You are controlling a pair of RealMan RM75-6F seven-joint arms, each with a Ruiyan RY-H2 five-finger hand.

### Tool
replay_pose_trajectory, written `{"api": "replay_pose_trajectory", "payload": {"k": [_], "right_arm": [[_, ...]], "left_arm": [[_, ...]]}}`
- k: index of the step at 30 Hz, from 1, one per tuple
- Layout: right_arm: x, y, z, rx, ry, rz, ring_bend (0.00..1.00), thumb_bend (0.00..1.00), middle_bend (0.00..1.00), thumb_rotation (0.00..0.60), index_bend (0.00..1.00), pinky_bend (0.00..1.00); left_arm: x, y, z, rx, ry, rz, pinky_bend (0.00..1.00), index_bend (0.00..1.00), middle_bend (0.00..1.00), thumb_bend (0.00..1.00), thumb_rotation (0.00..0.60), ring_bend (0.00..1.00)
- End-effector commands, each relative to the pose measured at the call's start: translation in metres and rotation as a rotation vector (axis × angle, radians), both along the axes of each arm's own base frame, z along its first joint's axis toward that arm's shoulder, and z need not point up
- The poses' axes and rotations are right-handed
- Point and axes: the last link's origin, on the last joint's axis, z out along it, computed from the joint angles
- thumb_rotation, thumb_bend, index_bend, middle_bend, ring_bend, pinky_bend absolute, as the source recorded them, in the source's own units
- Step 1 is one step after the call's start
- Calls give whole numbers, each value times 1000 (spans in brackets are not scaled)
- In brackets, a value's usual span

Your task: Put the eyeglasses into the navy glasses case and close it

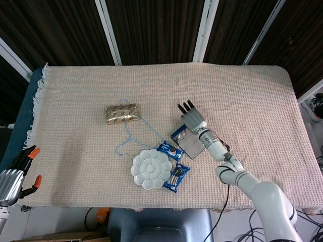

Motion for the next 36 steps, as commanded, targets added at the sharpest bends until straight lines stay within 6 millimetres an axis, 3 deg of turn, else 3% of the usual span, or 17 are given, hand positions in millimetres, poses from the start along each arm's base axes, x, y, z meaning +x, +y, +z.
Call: {"api": "replay_pose_trajectory", "payload": {"k": [1,6,9,10,12,17,27,31,36], "right_arm": [[-21,14,20,-11,9,-24,0,798,24,600,574,0],[-22,25,33,-45,-11,-18,0,776,26,600,523,0],[-19,26,37,-77,-53,-22,0,564,21,600,410,0],[-19,27,37,-83,-64,-23,0,464,18,600,385,0],[-17,29,39,-87,-95,-25,0,359,16,600,369,0],[-13,51,47,-109,-230,24,0,253,14,600,355,0],[-50,130,55,-63,-411,64,0,252,16,600,385,0],[-63,145,49,-40,-425,76,0,252,12,600,427,0],[-73,146,37,-18,-435,66,0,252,18,600,511,0]], "left_arm": [[0,0,-1,-4,2,-1,172,0,0,449,600,0],[2,1,-3,-12,5,-7,173,0,0,449,600,0],[2,2,-3,-12,4,-9,173,0,0,449,600,0],[2,2,-3,-11,4,-9,173,0,0,449,600,0],[2,2,-3,-9,3,-8,173,0,0,449,600,0],[2,2,-2,-8,0,-9,173,0,0,449,600,0],[3,-1,0,-2,-8,-18,173,0,0,448,600,0],[3,-1,-1,-3,-7,-21,173,0,0,448,600,0],[3,-2,-1,-2,-3,-22,173,0,0,449,600,0]]}}
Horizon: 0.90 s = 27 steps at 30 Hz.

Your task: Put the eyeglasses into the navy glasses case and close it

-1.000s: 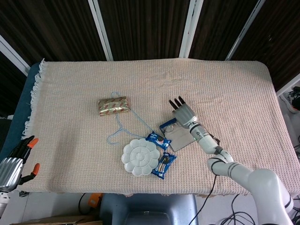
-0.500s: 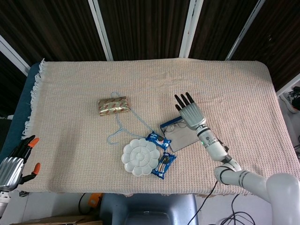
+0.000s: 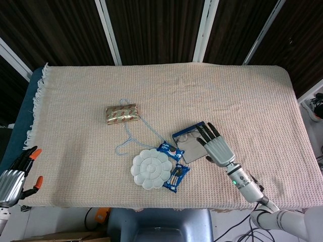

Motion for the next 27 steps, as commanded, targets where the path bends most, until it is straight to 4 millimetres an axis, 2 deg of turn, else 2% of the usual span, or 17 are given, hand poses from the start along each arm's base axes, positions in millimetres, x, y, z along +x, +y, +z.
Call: {"api": "replay_pose_trajectory", "payload": {"k": [1,11,27], "right_arm": [[-7,3,-10,27,-19,-4,0,252,21,600,528,0],[-24,1,-27,36,-18,-16,0,252,42,600,592,0],[-26,-5,-33,19,0,-7,0,252,41,600,591,0]], "left_arm": [[0,0,0,1,-1,0,173,0,0,450,600,0],[-1,0,2,6,-4,2,173,0,0,449,600,0],[-1,1,1,15,1,6,173,0,0,446,600,0]]}}
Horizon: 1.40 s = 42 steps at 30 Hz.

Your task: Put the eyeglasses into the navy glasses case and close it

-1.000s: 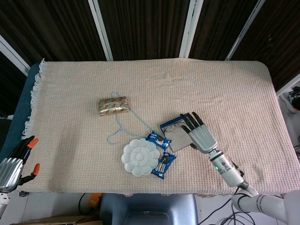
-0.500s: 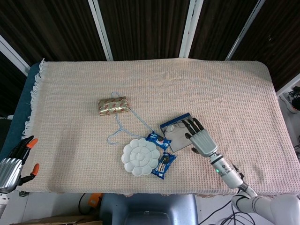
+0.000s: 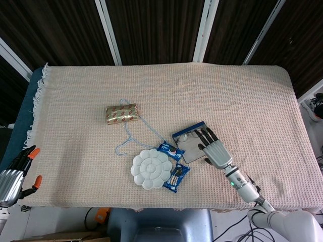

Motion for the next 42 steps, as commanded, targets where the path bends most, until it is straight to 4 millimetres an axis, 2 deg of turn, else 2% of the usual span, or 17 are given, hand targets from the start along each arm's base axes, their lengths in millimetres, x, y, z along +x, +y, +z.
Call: {"api": "replay_pose_trajectory", "payload": {"k": [1,18,23,28,42], "right_arm": [[0,-1,-1,-3,6,-4,0,252,41,600,591,0],[-2,-10,-7,9,41,-42,0,252,42,600,604,0],[0,-10,-8,9,40,-39,0,267,47,600,613,0],[2,-13,-9,4,35,-39,0,328,56,600,631,0],[10,-26,-12,-16,35,-36,0,353,71,600,648,0]], "left_arm": [[0,0,0,2,0,0,173,0,0,446,600,0],[0,0,0,7,-6,3,177,0,0,448,600,0],[0,0,0,10,-6,3,179,0,0,447,600,0],[0,1,1,17,-4,6,180,0,0,447,600,0],[0,1,1,33,2,15,184,0,0,446,600,0]]}}
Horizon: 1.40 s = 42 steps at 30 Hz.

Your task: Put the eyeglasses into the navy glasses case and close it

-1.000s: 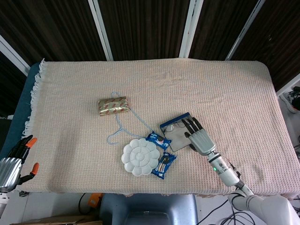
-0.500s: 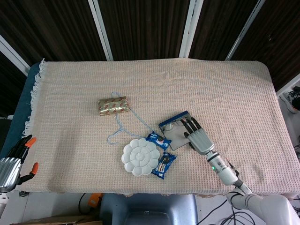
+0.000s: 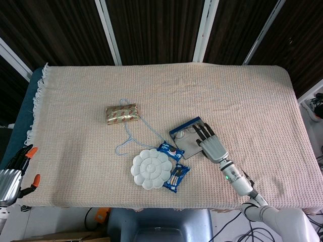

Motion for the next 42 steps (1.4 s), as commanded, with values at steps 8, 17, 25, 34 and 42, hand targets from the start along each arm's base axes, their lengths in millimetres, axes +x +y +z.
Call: {"api": "replay_pose_trajectory", "payload": {"k": [8,17,25,34,42], "right_arm": [[8,-11,-2,-25,-15,6,0,469,91,600,670,0],[12,-20,-5,-35,-2,9,0,580,100,600,684,0],[21,-29,-3,-52,-13,28,0,582,100,600,684,0],[30,-35,-5,-70,-2,38,0,585,145,600,760,0],[32,-34,-2,-106,-11,54,0,595,187,600,842,0]], "left_arm": [[0,-1,1,20,5,6,189,0,0,446,600,0],[-1,-1,1,28,6,9,192,0,0,445,600,0],[0,0,1,29,8,12,194,0,0,446,600,0],[0,0,1,29,9,11,197,0,0,445,600,0],[0,-1,1,28,4,10,197,0,0,445,600,0]]}}
